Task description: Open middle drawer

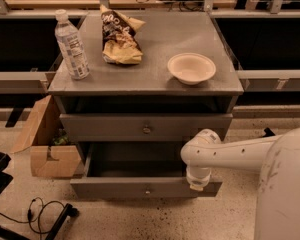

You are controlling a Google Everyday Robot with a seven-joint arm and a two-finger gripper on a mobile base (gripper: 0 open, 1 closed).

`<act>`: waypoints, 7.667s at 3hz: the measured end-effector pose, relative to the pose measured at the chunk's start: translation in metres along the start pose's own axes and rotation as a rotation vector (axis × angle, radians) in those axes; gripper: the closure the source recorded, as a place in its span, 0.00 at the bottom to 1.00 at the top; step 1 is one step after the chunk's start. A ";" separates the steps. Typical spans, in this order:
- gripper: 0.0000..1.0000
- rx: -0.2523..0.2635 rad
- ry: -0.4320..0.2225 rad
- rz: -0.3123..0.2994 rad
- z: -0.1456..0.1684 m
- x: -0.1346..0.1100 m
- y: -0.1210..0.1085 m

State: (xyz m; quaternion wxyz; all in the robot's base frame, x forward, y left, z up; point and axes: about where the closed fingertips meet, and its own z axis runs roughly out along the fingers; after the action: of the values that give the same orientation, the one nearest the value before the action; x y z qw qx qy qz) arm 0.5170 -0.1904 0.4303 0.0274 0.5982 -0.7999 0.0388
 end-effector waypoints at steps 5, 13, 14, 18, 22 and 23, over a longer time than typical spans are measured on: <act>0.33 -0.054 0.012 0.043 -0.009 0.013 0.024; 1.00 -0.131 -0.007 0.081 0.003 0.043 0.084; 1.00 -0.131 -0.007 0.081 -0.002 0.042 0.079; 1.00 -0.163 -0.001 0.087 0.000 0.044 0.086; 1.00 -0.199 0.002 0.073 -0.008 0.045 0.092; 1.00 -0.223 0.004 0.064 -0.008 0.046 0.098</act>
Offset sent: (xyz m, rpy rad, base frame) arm -0.2131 -0.0372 0.0501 -0.0384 0.3273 -0.2353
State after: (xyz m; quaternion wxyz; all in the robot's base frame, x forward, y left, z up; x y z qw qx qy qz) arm 0.4095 -0.2059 0.4392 0.0943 0.5653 -0.8180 -0.0483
